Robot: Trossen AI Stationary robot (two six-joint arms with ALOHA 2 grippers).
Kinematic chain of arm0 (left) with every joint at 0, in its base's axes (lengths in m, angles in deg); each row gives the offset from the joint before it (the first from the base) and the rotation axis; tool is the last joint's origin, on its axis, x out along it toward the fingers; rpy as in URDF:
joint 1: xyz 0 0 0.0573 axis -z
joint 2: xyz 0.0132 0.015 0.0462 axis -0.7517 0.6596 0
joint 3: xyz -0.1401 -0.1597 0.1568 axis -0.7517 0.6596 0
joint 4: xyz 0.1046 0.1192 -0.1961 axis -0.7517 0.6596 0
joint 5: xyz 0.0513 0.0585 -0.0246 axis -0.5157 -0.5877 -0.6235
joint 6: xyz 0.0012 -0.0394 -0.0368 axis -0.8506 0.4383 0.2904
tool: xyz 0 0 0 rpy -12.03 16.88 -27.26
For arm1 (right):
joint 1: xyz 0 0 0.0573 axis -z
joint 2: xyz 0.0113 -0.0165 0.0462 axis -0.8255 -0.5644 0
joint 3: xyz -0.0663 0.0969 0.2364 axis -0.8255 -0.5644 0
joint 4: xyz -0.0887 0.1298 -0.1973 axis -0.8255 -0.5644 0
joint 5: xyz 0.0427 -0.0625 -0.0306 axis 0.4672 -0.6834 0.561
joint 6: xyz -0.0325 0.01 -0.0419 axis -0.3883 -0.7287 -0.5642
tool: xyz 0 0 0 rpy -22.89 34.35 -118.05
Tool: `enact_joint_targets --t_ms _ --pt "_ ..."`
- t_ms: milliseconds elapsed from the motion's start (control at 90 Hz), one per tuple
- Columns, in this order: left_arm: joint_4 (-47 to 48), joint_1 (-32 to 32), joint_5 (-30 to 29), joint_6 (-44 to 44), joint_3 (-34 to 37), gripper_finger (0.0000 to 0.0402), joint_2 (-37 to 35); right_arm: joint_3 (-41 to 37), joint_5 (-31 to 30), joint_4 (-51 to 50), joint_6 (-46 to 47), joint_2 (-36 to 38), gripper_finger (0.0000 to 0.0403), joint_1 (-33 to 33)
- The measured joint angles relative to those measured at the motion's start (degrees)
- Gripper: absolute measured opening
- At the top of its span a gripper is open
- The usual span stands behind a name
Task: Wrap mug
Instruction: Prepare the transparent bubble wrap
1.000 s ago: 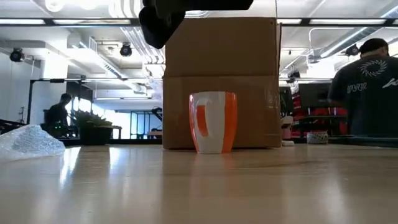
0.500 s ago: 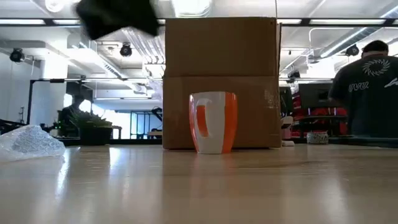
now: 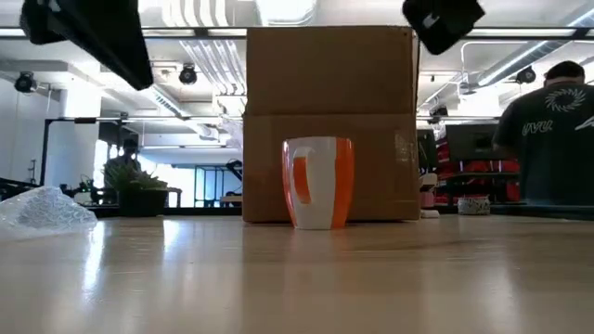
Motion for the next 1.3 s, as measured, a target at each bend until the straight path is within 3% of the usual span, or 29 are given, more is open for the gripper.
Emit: enact_joint_targets --t_ms 178,256,333,600,722,844,1022,1122,1200,1300 --pt "0.6 -1.0 1.7 7.1 6.1 0.002 0.0 2.0 0.1 1.0 0.1 -5.0 0.0216 -1.3" --pt "-3.7 -2.1 5.9 7.4 10.6 0.002 0.0 2.9 0.1 0.6 1.5 -7.0 0.0218 -1.6" --pt "-11.0 -2.6 9.4 5.1 15.2 0.002 0.1 4.1 0.0 1.0 2.3 -9.0 0.0217 -1.6" --pt "-53.3 -4.0 9.3 -9.4 28.0 0.002 0.9 6.5 0.0 0.7 2.3 -12.7 0.0204 -1.5" --pt "-62.8 -4.5 10.4 -14.0 29.9 0.002 1.4 7.2 0.0 0.7 1.5 -13.0 0.0205 -1.5" --pt "-50.5 -5.1 11.5 -16.5 24.0 0.002 -1.2 7.3 0.0 0.6 1.4 -13.3 0.021 -1.5" --pt "-14.7 -5.0 10.3 -11.8 9.9 0.002 -2.0 7.1 0.0 0.4 0.8 -13.8 0.0213 -1.5" --pt "1.3 -5.2 15.0 -6.0 5.7 0.002 -1.5 6.8 0.0 0.5 0.4 -14.0 0.021 -1.5" --pt "7.9 -5.1 21.6 -1.8 5.8 0.002 -1.3 6.6 0.0 0.1 0.0 -14.0 0.0206 -1.5" --pt "7.2 -4.4 27.5 1.3 8.8 0.002 -1.4 6.2 0.0 -0.8 0.0 -14.1 0.0202 -1.5"
